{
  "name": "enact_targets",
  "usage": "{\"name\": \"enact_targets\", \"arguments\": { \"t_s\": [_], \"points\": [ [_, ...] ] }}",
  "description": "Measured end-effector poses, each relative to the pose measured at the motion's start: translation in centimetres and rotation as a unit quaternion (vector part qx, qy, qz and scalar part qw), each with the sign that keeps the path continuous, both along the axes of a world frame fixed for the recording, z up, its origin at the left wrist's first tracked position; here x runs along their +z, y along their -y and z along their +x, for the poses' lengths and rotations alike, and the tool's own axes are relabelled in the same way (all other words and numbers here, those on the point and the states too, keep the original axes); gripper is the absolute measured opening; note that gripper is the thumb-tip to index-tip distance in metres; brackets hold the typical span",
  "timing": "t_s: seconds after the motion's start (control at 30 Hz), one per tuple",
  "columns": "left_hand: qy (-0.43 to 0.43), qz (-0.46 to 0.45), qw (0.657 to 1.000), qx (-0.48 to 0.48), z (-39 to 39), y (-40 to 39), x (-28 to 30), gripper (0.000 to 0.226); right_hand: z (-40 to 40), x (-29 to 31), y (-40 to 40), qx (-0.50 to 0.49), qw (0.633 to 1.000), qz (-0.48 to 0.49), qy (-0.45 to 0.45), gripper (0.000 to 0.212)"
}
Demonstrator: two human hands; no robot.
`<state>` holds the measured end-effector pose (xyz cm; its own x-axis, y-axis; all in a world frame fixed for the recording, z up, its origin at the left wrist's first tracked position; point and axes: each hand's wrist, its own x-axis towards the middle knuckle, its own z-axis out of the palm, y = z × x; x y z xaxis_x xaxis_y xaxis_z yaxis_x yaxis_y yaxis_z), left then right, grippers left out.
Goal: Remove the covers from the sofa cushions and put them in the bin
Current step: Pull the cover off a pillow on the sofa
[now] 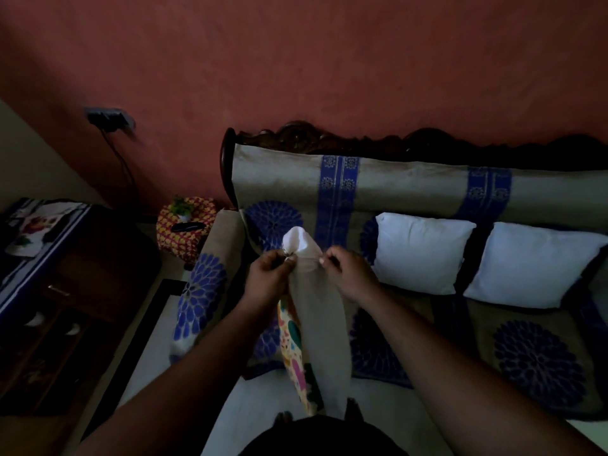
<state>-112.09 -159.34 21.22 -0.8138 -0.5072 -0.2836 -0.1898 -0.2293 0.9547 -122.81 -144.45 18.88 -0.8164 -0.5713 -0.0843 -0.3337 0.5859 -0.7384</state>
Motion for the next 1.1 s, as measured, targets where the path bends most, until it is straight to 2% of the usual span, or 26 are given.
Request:
{"name": "enact_targets", "arguments": {
  "t_s": [0.1, 0.2, 0.27, 0.33, 0.4, 0.43, 0.47, 0.5, 0.53, 0.57, 0.6, 0.67, 0.73, 0.8, 0.87, 0.97, 1.1],
  "points": [
    [-0.03, 0.017, 0.998, -0.053, 0.4, 1.2, 1.3, 0.019, -2.2, -1.0, -2.0, -0.034, 0.998, 0.061, 0.01, 0.016],
    [-0.063, 0.042, 0.994, -0.08, 0.3, 1.8, 2.7, 0.024, -3.7, -1.2, -2.6, -0.069, 0.995, 0.07, 0.02, 0.017],
    [-0.064, 0.019, 0.996, -0.06, -0.1, 1.6, 3.9, 0.023, -4.2, -0.8, -1.9, -0.093, 0.994, 0.054, 0.016, 0.018],
    [-0.053, -0.068, 0.996, -0.014, -0.8, 1.5, 4.5, 0.021, -4.0, -0.2, -0.8, -0.1, 0.995, 0.008, 0.022, 0.021],
    [-0.036, -0.186, 0.982, 0.013, -1.5, 1.8, 4.6, 0.018, -3.2, 0.4, 0.0, -0.093, 0.994, -0.031, 0.041, 0.021],
    [-0.016, -0.248, 0.969, -0.001, -1.8, 2.2, 4.4, 0.033, -2.9, 0.4, 0.2, -0.095, 0.993, -0.05, 0.047, 0.019],
    [0.021, -0.319, 0.947, -0.022, -2.2, 2.8, 4.1, 0.054, -2.7, 0.5, 0.3, -0.1, 0.992, -0.069, 0.046, 0.018],
    [0.064, -0.407, 0.91, -0.037, -2.6, 3.7, 3.5, 0.068, -2.7, 0.5, 0.2, -0.105, 0.99, -0.085, 0.041, 0.017],
    [0.092, -0.483, 0.869, -0.045, -3.1, 4.6, 3.1, 0.067, -2.6, 0.5, -0.1, -0.108, 0.989, -0.094, 0.033, 0.018],
    [0.095, -0.528, 0.843, -0.047, -3.6, 5.2, 3.3, 0.058, -2.7, 0.6, -0.4, -0.11, 0.989, -0.096, 0.019, 0.018],
    [0.078, -0.544, 0.834, -0.049, -4.1, 5.8, 3.6, 0.049, -2.9, 0.7, -0.8, -0.107, 0.99, -0.092, 0.005, 0.02],
    [0.013, -0.508, 0.859, -0.07, -4.3, 6.7, 4.6, 0.037, -3.6, 1.1, -1.7, -0.096, 0.993, -0.065, -0.016, 0.02],
    [-0.066, -0.407, 0.903, -0.123, -3.7, 7.3, 6.1, 0.025, -4.9, 1.0, -2.6, -0.088, 0.995, -0.03, -0.023, 0.017],
    [-0.106, -0.302, 0.934, -0.159, -3.0, 7.7, 8.2, 0.021, -6.3, 0.2, -3.3, -0.089, 0.996, 0.022, -0.025, 0.016],
    [-0.135, -0.232, 0.946, -0.181, -2.5, 7.7, 9.8, 0.017, -7.5, -0.5, -3.5, -0.111, 0.991, 0.072, -0.022, 0.019],
    [-0.127, -0.182, 0.956, -0.191, -2.3, 8.4, 10.8, 0.006, -8.9, -0.6, -3.7, -0.173, 0.98, 0.098, -0.011, 0.024],
    [-0.107, -0.153, 0.964, -0.19, -2.1, 9.5, 9.6, 0.027, -11.2, -1.1, -4.6, -0.265, 0.959, 0.099, -0.008, 0.029]
  ]
}}
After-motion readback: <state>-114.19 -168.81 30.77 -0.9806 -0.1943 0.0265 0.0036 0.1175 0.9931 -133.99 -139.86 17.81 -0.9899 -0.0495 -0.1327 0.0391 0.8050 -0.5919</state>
